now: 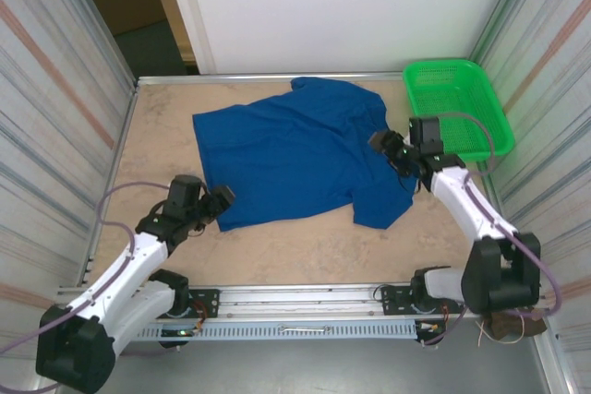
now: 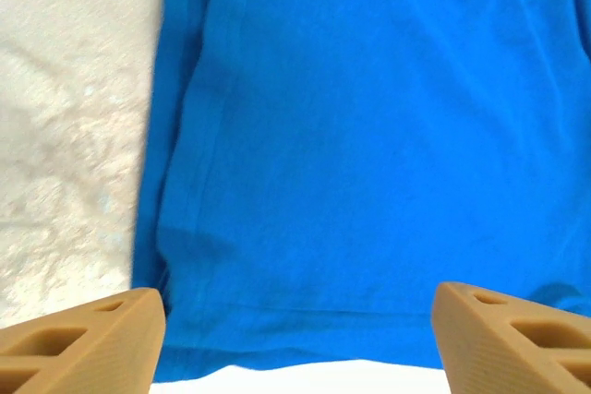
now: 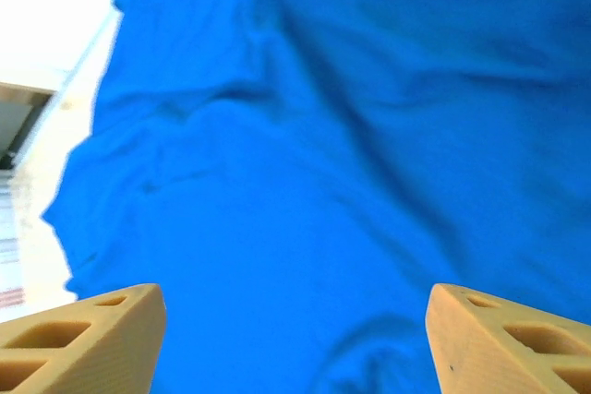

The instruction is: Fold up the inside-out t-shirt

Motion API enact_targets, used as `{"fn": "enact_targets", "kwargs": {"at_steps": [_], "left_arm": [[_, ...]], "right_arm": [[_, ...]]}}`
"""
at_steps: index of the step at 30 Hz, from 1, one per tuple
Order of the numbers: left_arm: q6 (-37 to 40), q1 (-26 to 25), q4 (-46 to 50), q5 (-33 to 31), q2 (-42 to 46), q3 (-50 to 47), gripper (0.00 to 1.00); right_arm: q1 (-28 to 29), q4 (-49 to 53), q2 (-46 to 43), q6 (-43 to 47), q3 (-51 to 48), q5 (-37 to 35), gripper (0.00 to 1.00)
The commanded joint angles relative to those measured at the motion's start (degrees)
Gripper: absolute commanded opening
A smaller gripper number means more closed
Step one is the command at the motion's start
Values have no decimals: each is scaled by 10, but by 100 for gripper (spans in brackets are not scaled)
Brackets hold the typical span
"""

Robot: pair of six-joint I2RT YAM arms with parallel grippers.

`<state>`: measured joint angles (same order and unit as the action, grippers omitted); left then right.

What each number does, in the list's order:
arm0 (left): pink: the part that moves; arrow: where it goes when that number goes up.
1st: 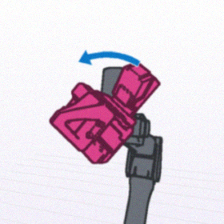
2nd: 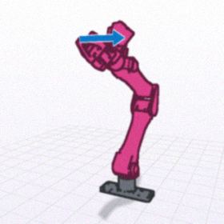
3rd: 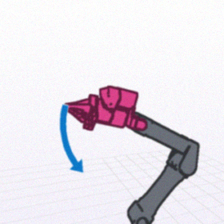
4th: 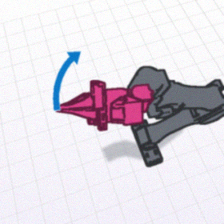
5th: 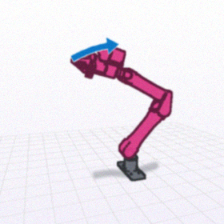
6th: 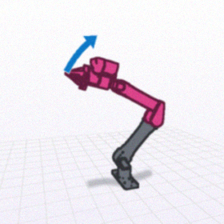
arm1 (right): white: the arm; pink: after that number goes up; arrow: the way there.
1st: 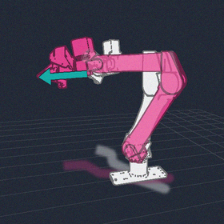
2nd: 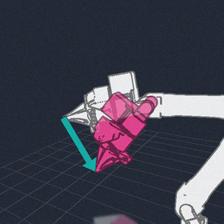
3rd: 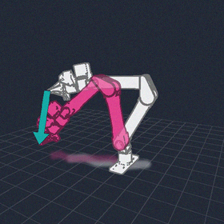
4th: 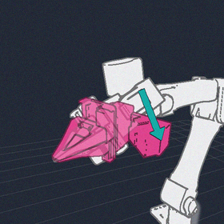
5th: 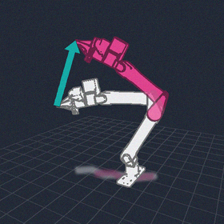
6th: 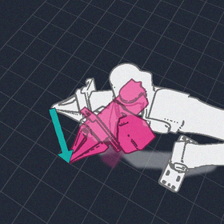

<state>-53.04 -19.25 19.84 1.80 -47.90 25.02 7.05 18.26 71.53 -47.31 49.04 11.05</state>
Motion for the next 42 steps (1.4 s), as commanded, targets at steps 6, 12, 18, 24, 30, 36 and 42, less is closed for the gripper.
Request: {"fn": "enact_targets", "kwargs": {"at_steps": [6, 12, 18, 24, 30, 36, 42], "left_arm": [[77, -7, -51, -17, -46, -26, 66], [93, -8, -92, -14, -83, -23, 62], [93, -14, -116, -10, -120, -24, 56], [80, -24, -145, -10, -139, -42, 44], [97, -25, -119, -16, -113, -22, 0], [140, 13, -45, -19, -39, 30, 0], [181, 120, -34, 37, -35, 45, 0]], "right_arm": [[-74, 86, -121, 17, -144, 0, 77], [-99, 117, -184, 24, -185, 5, 79], [-123, 153, -233, 27, -204, 4, 79], [-141, 171, -262, 27, -209, 11, 79], [-149, 157, -236, 44, -213, 48, 80], [-148, 125, -181, 60, -215, 100, 78], [-121, 97, -152, 58, -212, 106, 75]]}}
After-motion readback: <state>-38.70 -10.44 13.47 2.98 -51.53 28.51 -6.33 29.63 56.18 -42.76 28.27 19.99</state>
